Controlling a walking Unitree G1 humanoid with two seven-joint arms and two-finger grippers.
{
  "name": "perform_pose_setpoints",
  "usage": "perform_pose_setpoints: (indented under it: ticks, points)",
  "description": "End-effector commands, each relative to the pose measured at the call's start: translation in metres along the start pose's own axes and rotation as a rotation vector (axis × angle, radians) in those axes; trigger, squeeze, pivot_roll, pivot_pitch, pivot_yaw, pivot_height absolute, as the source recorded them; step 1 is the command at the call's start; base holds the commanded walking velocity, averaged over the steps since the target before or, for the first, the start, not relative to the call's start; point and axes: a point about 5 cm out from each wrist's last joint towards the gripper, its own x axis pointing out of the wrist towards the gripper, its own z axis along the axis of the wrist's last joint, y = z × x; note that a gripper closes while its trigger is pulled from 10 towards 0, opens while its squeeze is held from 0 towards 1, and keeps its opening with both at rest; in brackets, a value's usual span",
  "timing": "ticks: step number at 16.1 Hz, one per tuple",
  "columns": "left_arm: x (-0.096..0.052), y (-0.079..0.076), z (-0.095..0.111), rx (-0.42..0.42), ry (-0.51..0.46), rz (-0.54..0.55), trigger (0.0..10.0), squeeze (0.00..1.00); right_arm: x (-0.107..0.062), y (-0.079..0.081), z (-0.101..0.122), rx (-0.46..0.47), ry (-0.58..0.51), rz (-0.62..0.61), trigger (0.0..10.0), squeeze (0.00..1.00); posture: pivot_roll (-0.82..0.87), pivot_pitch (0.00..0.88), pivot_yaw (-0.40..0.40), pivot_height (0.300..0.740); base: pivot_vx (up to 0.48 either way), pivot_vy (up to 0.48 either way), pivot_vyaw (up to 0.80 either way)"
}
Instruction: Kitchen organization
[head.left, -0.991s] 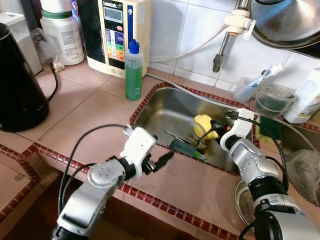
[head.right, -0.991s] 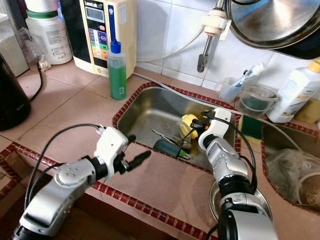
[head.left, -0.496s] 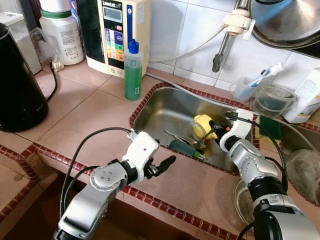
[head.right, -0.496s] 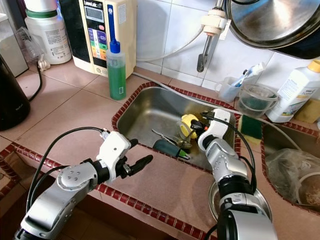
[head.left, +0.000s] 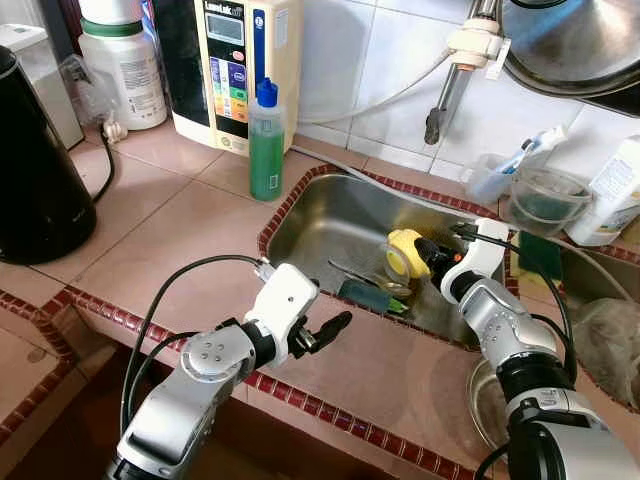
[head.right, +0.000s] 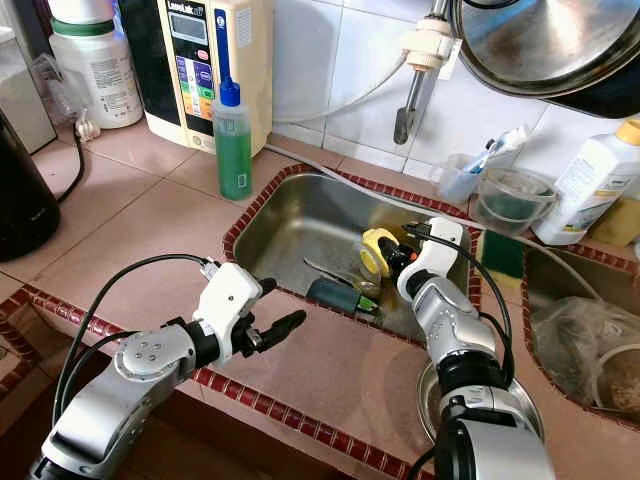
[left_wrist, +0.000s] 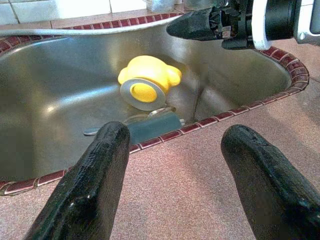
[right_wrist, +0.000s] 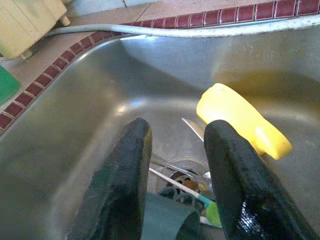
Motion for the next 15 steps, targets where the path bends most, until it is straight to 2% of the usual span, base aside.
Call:
perform_pose_setpoints:
  ticks: [1,6,10,12,13,14,15]
  points:
    - [0.001,-0.001,0.003,0.015,-0.001,-0.01,10.0,0.0,0.001,-0.002,0.009,-0.001,-0.015,-0.003,10.0,1.0,0.08,0.014,-0.109,0.74,0.0,0.0,0.0]
    - [0.004,0.002,0.005,0.022,-0.016,0.013,10.0,0.0,0.003,0.0,0.013,-0.035,-0.021,0.011,10.0,1.0,0.07,0.0,-0.128,0.74,0.0,0.0,0.0]
    - [0.004,0.01,0.003,0.017,-0.025,0.065,10.0,0.0,0.003,0.005,0.026,-0.034,-0.088,0.04,10.0,1.0,0.05,0.0,-0.123,0.74,0.0,0.0,0.0]
    - [0.005,0.019,0.004,0.046,-0.045,0.132,10.0,0.0,0.001,0.007,0.03,-0.018,-0.138,0.061,10.0,1.0,0.04,0.0,-0.115,0.74,0.0,0.0,0.0]
    - [0.005,0.027,0.004,0.02,-0.047,0.174,10.0,0.0,-0.001,0.009,0.034,-0.028,-0.19,0.076,10.0,1.0,0.04,0.0,-0.111,0.74,0.0,0.0,0.0]
    - [0.004,0.038,0.007,-0.003,-0.087,0.225,10.0,0.0,-0.007,0.01,0.041,-0.085,-0.294,0.068,10.0,1.0,0.04,0.0,-0.106,0.74,0.0,0.0,0.0]
    - [0.003,0.041,0.008,-0.015,-0.097,0.244,10.0,0.0,-0.009,0.011,0.043,-0.101,-0.327,0.068,10.0,0.76,0.03,0.0,-0.104,0.74,0.0,0.0,0.0]
